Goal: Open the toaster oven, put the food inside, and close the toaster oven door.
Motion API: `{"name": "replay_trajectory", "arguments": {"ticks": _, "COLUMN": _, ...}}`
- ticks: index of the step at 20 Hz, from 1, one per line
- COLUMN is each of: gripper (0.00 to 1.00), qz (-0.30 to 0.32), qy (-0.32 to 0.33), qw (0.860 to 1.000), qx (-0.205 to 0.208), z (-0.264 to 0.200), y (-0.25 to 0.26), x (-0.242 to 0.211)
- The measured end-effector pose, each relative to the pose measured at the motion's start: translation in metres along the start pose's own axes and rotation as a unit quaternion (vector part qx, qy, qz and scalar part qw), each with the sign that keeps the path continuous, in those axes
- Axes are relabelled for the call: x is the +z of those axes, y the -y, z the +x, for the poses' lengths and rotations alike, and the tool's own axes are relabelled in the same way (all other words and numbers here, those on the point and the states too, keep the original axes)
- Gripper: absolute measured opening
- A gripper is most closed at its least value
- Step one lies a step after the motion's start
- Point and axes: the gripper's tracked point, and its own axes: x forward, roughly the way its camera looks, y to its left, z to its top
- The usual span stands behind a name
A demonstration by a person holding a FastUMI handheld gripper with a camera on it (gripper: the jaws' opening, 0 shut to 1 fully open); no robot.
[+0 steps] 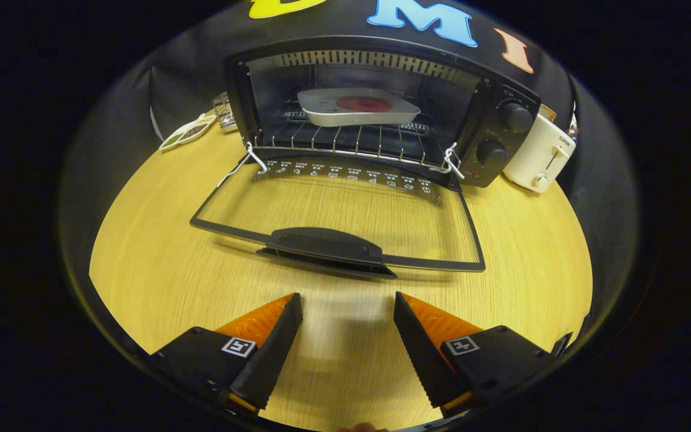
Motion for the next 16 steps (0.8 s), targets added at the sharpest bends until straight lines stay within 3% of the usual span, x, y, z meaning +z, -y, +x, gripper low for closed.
{"name": "replay_trajectory", "arguments": {"ticks": 4, "gripper": 0.98, "qz": 0.025, "qy": -0.008, "qw": 1.0, "qx": 0.012, "z": 0.006, "y": -0.014, "x": 0.01}}
{"name": "replay_trajectory", "arguments": {"ticks": 16, "gripper": 0.99, "qz": 0.057, "qy": -0.004, "qw": 0.998, "qx": -0.02, "z": -0.009, "y": -0.017, "x": 0.024}}
